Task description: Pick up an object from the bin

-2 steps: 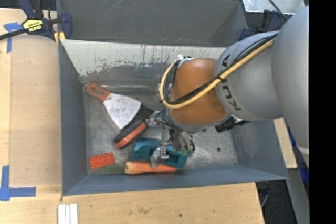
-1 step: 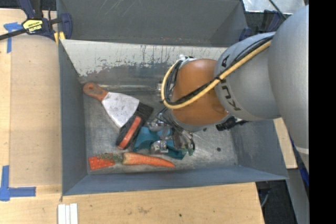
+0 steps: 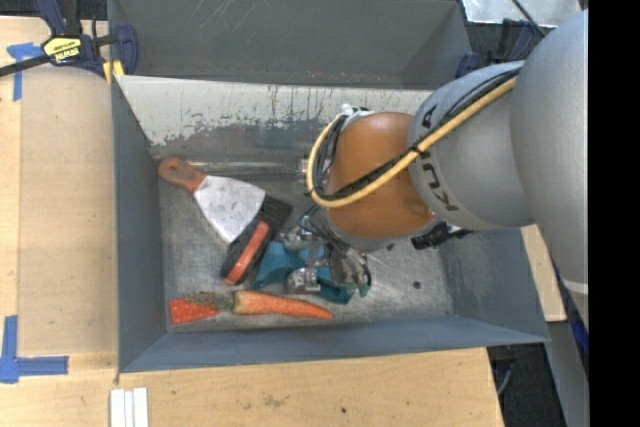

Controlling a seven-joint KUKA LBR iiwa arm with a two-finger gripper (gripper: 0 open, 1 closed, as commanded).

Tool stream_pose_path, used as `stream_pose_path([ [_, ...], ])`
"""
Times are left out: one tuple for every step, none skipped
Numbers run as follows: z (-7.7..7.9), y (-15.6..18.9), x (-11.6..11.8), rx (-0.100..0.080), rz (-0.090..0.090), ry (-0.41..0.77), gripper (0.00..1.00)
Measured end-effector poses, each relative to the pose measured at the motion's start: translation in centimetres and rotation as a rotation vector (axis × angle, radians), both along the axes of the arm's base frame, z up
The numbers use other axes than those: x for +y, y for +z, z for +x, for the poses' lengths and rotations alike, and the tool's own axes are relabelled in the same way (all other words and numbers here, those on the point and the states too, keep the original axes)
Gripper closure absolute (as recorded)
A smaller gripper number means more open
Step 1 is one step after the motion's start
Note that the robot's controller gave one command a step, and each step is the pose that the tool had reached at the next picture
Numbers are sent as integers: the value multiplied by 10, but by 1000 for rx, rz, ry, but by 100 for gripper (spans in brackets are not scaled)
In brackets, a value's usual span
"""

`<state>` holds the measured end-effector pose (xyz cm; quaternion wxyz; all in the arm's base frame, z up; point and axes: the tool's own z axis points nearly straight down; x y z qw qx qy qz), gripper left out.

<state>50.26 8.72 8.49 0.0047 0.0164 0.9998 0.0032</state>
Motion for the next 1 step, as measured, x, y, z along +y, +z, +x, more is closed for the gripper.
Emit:
stream_pose_path([
  [23,154,8,5,-8,307,100],
])
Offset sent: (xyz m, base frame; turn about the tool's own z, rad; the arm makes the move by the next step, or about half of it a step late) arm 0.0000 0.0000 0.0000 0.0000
